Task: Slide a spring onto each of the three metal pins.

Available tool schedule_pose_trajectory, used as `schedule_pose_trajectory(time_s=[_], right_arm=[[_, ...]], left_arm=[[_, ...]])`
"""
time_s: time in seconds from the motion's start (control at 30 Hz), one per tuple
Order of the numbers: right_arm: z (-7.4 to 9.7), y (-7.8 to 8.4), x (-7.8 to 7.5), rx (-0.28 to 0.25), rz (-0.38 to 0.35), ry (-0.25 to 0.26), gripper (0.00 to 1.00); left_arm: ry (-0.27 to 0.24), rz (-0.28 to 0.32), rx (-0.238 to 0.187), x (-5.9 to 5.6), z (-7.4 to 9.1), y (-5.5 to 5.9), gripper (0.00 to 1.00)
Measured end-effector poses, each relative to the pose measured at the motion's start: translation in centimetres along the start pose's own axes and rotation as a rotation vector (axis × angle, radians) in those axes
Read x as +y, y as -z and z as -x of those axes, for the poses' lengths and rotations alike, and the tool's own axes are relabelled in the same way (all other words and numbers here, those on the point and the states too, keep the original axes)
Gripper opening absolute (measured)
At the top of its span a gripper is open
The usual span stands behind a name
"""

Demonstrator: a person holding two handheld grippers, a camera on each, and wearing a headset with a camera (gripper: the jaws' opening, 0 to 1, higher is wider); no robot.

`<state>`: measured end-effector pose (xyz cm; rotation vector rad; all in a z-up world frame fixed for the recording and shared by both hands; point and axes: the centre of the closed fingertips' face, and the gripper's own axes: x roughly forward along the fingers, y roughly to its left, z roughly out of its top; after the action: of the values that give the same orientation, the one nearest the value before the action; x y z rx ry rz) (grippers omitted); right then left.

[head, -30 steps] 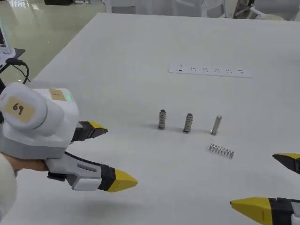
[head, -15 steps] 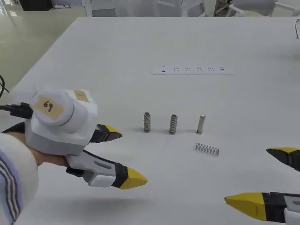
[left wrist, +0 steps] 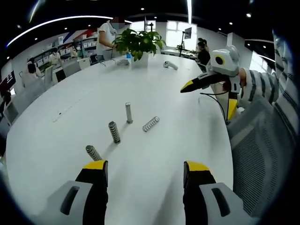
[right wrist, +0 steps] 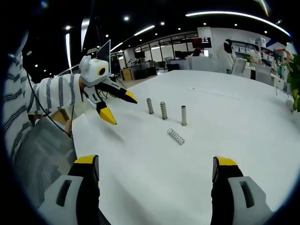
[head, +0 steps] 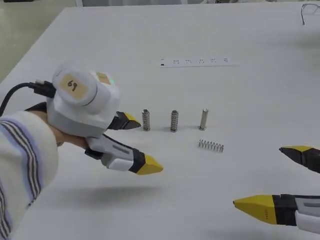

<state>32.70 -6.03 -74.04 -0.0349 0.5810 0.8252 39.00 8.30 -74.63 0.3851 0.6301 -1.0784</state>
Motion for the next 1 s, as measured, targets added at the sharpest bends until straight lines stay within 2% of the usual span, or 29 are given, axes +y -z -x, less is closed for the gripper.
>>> schedule_pose_trajectory(time_s=[0.27, 0.37, 0.63, 0.73, 1.0], right_arm=[[0.0, -0.1, 0.0, -0.012, 0.0, 0.006, 0.99], [0.2, 0.1, 0.0, -0.008, 0.0, 0.012, 0.99], [0.4, 0.4, 0.1, -0.005, -0.012, 0.017, 0.98], [0.5, 0.3, 0.2, -0.011, -0.018, 0.02, 0.98], [0.8, 0.7, 0.0, 0.007, -0.022, 0.03, 0.96]], left_arm=[[0.024, -0.028, -0.011, -0.5, -1.7, -0.9, 0.58], [0.018, -0.03, -0.014, -0.7, -2.2, -1.1, 0.57], [0.052, -0.067, -0.013, -1.8, -3.7, -1.7, 0.54], [0.082, -0.083, -0.004, -2.4, -4.6, -1.8, 0.53], [0.123, -0.118, -0.01, -2.9, -6.6, -2.8, 0.49]])
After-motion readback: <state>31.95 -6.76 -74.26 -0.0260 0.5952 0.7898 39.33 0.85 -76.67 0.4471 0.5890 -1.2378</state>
